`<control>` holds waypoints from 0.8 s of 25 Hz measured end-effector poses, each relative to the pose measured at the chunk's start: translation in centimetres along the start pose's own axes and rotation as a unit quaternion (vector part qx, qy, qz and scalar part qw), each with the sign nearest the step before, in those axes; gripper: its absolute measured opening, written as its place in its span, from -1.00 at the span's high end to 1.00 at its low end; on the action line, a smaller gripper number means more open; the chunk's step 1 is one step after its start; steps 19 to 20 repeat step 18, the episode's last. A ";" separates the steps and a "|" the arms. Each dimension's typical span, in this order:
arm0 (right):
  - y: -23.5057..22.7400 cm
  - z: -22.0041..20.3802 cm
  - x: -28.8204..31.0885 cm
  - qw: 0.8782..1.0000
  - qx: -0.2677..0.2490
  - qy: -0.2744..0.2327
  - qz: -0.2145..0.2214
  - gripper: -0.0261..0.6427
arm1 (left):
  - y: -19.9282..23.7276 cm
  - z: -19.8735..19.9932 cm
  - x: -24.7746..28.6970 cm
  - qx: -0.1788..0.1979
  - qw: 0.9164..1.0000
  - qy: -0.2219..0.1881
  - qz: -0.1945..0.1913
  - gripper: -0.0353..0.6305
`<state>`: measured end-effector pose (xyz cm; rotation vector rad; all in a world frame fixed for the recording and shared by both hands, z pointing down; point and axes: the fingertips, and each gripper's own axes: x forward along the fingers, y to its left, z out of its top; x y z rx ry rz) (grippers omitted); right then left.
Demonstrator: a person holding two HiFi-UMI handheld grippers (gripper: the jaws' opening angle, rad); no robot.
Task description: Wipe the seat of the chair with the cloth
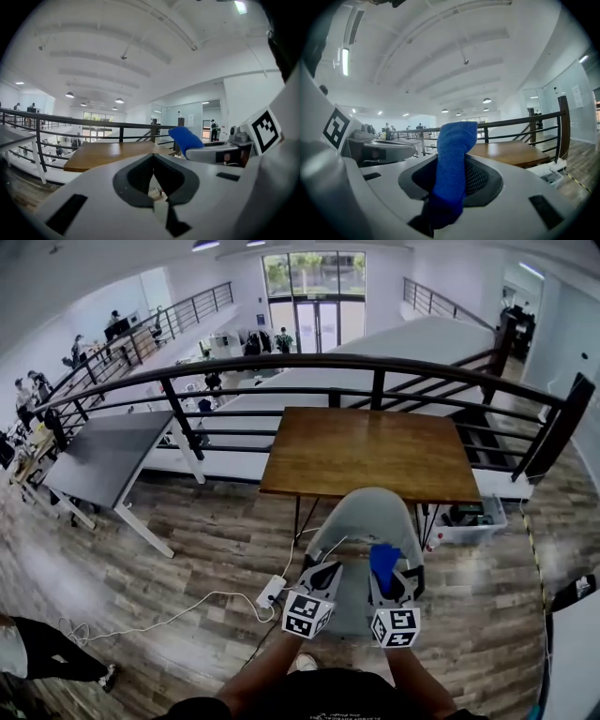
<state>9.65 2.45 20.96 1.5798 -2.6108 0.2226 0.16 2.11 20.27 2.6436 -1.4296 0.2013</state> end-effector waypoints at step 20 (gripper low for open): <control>-3.1 1.3 -3.1 1.000 -0.009 -0.018 0.022 0.50 | -3.9 0.7 -0.2 -0.003 0.999 0.001 0.038 0.89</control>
